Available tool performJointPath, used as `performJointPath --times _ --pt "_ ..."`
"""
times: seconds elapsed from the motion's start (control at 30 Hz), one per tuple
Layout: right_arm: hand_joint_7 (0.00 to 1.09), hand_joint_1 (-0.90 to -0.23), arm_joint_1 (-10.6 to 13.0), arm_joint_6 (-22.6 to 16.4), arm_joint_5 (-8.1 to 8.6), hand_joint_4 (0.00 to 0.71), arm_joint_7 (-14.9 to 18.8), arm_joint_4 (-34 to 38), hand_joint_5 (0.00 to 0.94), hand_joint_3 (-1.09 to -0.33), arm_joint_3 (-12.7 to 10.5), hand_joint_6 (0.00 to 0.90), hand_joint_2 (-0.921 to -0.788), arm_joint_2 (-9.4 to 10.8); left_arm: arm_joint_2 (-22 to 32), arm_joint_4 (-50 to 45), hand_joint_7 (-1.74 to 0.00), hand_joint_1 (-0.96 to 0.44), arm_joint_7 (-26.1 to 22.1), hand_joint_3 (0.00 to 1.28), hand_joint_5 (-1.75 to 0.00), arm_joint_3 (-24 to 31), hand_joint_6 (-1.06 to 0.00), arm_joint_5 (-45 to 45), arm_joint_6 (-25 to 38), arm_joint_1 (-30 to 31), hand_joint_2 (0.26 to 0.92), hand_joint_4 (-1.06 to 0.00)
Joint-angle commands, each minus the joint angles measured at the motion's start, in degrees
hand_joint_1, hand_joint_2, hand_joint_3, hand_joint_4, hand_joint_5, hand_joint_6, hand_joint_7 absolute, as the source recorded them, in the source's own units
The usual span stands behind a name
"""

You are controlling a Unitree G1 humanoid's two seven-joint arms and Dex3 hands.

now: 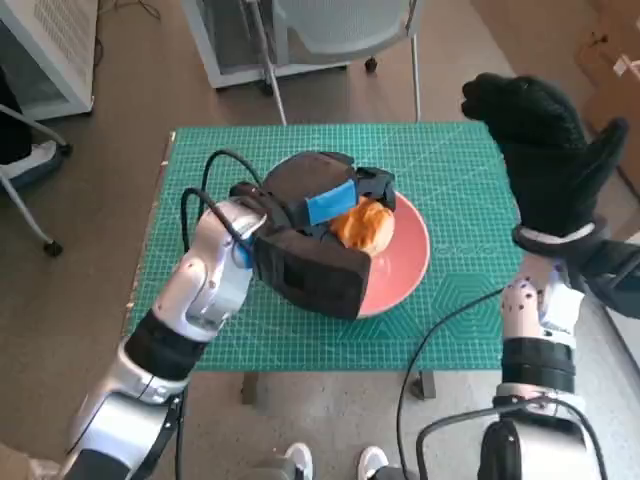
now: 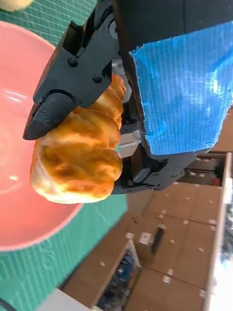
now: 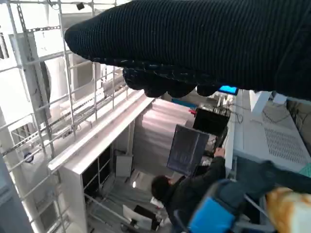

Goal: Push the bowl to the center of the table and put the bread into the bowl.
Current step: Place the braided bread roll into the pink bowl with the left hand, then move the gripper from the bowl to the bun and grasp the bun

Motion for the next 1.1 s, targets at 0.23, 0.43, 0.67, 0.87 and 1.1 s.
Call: performJointPath --times 0.23,0.43,0.67,0.87,1.1 --pt "0.00 -0.643 2.0 0.1 -1.61 0.341 -2.1 -0.7 0.000 -0.734 0.8 0.440 -0.921 -0.4 -2.1 3.2 -0.84 -0.03 -3.8 0.09 -0.85 -0.1 -0.46 -1.1 3.6 -1.7 0.906 -0.56" --pt "0.00 -0.643 2.0 0.0 -1.82 0.340 -2.6 -0.9 0.000 -0.734 1.1 0.439 -0.921 -0.4 -2.0 0.8 -0.18 -0.14 -8.5 0.01 -0.10 0.9 -0.28 -3.2 7.8 -0.3 0.829 -0.14" --pt "0.00 -0.645 1.6 -0.3 -2.05 0.339 -2.7 -0.2 0.000 -0.736 1.3 0.438 -0.921 -0.2 -0.6 -0.1 -0.06 -0.33 -8.0 0.00 -0.01 1.0 -0.22 -4.3 4.3 0.8 0.786 -0.01" --pt "0.00 -0.647 1.4 -0.3 -1.91 0.340 -2.4 0.4 0.000 -0.737 1.5 0.442 -0.921 -0.1 0.5 -2.4 -0.04 -0.44 -7.3 0.00 0.00 1.5 -0.21 -3.8 3.8 1.5 0.788 0.00" --pt "0.01 -0.646 1.2 -0.1 -1.53 0.341 -2.0 0.8 0.001 -0.738 1.5 0.449 -0.921 -0.2 2.1 -8.0 -0.03 -0.49 -8.2 0.00 0.00 3.8 -0.20 -5.3 5.2 3.2 0.792 0.00"
